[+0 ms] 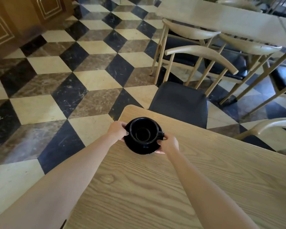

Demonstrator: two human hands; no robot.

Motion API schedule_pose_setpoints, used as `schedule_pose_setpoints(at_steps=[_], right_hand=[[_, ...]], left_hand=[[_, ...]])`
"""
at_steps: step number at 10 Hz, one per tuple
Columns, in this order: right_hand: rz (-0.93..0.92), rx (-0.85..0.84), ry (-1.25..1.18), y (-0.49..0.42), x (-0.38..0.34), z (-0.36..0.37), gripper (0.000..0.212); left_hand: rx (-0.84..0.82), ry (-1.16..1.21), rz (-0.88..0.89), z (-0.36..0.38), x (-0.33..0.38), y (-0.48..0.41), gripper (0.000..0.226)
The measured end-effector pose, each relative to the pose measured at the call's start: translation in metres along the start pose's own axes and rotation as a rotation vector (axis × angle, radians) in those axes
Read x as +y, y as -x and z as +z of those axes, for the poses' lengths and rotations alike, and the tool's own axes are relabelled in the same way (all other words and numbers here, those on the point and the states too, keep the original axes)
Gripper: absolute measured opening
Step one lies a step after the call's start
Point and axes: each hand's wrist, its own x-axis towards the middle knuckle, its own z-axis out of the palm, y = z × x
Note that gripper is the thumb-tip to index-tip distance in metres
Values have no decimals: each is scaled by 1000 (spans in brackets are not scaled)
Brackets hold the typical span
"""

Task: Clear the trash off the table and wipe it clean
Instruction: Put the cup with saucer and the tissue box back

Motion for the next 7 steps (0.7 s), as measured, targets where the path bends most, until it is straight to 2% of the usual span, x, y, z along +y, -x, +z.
schedule_pose_setpoints(at_steps=[2, 3, 4, 5, 6, 7], right_hand=[[14, -100, 137, 18, -6, -28, 36], [-44, -85, 350, 28, -1, -59, 37], [-40, -133, 555, 41, 4, -91, 36], [-80, -184, 727, 50, 8, -122, 36], [-125, -193, 848, 60, 16, -158, 38], [-138, -202, 949, 73, 27, -198, 40]], left_hand=[[-114, -16, -142, -14, 16, 4, 51], [-43, -180, -87, -21, 28, 7, 50], [33, -436, 63, -18, 46, 27, 39], [171, -564, 291, -2, 65, 51, 35], [109, -531, 427, 31, 93, 94, 33], [-121, -591, 454, 80, 120, 131, 31]])
